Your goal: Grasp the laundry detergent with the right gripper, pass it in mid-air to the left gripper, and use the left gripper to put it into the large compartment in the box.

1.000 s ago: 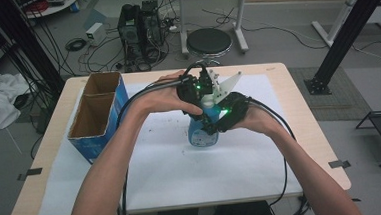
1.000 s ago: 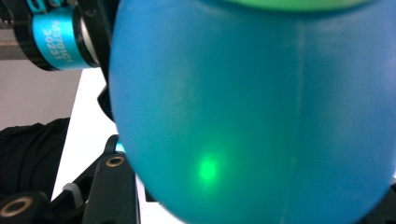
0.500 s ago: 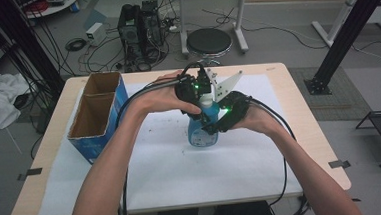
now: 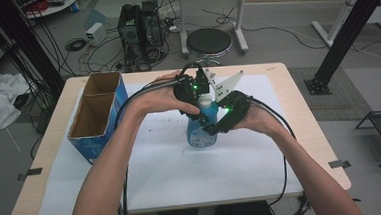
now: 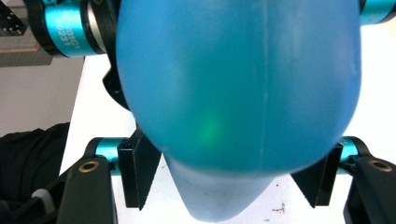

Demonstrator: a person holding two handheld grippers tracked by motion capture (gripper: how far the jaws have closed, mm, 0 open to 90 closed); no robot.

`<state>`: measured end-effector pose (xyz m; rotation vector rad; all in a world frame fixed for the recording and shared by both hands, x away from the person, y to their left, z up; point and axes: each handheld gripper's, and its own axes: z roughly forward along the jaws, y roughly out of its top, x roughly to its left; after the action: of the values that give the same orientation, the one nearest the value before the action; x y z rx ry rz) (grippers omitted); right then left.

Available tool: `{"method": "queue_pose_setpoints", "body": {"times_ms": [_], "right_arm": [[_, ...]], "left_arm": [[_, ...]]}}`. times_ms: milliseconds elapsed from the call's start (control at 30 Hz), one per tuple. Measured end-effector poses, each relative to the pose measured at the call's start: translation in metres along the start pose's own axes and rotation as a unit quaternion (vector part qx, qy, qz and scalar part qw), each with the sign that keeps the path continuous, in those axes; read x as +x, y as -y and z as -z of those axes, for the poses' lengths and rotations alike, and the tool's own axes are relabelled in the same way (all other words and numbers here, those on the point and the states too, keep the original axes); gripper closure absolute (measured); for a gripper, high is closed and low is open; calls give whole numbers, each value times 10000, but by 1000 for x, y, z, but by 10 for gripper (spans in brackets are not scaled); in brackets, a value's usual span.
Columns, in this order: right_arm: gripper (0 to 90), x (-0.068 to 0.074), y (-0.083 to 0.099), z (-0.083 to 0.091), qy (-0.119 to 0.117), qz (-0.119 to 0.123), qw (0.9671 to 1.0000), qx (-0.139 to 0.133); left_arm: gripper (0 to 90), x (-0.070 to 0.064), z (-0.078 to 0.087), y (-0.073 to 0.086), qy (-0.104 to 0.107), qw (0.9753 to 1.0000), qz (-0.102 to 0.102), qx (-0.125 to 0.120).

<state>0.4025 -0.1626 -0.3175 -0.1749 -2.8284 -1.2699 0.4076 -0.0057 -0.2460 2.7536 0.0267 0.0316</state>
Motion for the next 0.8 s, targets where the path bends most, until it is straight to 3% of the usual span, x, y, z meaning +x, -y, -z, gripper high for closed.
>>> {"method": "queue_pose_setpoints", "body": {"times_ms": [500,533,567,600,700,733,800], "right_arm": [[231,1,0,2,-55,-109,9999,-16],[231,-1,0,2,14,-26,10000,-95],[230,0,0,4,-6,-128,9999,-58],[229,-3,2,8,96,50,9999,132],[224,-3,4,12,164,-5,9996,225],[218,-4,5,16,278,11,9995,180],[198,-4,6,19,384,37,9991,158]], "left_arm": [[378,-1,1,2,-26,10000,29,70],[379,-1,1,2,-37,10000,38,81],[378,-1,2,3,-42,9999,68,66],[378,0,2,3,-32,9999,77,61],[378,1,8,5,-148,9998,65,76],[378,0,9,6,-71,9996,264,82],[378,1,14,7,-129,9994,321,74]]}}
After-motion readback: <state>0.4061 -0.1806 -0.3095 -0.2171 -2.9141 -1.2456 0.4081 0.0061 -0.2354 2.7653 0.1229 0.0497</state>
